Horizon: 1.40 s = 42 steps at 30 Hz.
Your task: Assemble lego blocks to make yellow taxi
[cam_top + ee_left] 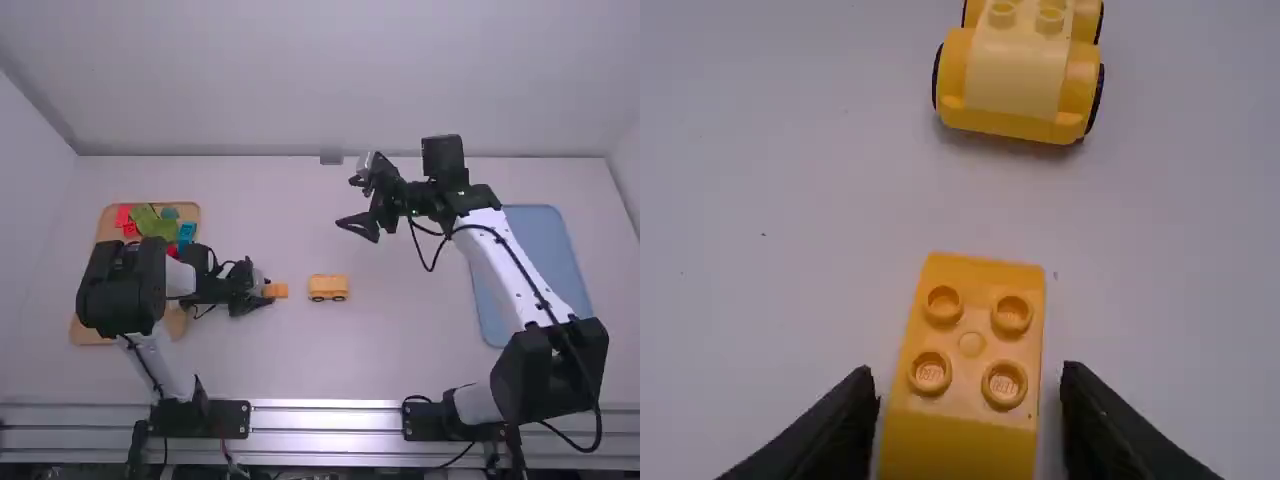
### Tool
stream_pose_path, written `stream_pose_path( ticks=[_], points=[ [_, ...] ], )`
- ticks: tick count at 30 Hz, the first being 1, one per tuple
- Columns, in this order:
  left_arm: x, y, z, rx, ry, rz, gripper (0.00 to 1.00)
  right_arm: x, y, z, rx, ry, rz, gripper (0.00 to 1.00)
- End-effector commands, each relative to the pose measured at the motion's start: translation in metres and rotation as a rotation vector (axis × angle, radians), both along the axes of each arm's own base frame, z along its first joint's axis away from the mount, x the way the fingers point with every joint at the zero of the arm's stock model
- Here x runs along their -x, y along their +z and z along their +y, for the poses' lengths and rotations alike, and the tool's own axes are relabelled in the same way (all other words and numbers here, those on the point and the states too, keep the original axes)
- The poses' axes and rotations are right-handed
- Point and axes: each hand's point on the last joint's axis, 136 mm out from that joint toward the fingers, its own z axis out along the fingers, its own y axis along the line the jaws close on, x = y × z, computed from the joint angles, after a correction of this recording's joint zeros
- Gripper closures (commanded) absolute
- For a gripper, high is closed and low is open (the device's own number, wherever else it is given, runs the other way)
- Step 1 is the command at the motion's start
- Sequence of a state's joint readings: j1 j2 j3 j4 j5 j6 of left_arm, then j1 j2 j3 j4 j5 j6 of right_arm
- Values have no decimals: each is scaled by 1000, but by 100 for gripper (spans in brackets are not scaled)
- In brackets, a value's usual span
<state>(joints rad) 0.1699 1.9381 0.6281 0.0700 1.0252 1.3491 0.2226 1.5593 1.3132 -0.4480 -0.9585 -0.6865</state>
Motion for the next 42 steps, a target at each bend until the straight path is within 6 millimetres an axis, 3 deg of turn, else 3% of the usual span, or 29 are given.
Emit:
stream_pose_path(
  ticks=[1, 8, 12, 15, 17, 19, 20, 23, 28, 34, 42],
  points=[
    [5, -4, -5, 4, -18, 14, 59, 5, 7, -1, -7, 4, -17, 2],
    [0, -1, -4, 7, -18, 6, 85, 3, 8, -1, -6, 0, -25, 1],
    [-5, 11, -4, 14, -16, 18, 89, -1, -1, -6, 41, -41, -16, 1],
    [-9, 34, -4, 21, -19, 39, 90, 3, -31, -20, 183, -62, -9, 1],
    [-10, 45, -3, 21, -23, 36, 91, 12, -43, -21, 205, -19, -16, 1],
    [-11, 67, -7, 50, -44, 13, 90, 20, -72, -23, 231, 24, -37, 1],
    [-11, 69, -8, 53, -47, 10, 90, 21, -74, -23, 232, 26, -40, 1],
    [-10, 86, -19, 75, -97, -28, 88, 22, -113, -28, 220, 7, -62, 1],
    [-6, 90, -41, 71, -169, -46, 88, 36, -147, -22, 116, 14, -119, 1],
    [-3, 90, -73, 47, -267, -110, 91, 62, -172, -21, 3, 81, -92, 3],
    [-13, 87, -95, 19, -207, -32, 94, 63, -221, -2, -20, 140, -59, 1]
  ],
)
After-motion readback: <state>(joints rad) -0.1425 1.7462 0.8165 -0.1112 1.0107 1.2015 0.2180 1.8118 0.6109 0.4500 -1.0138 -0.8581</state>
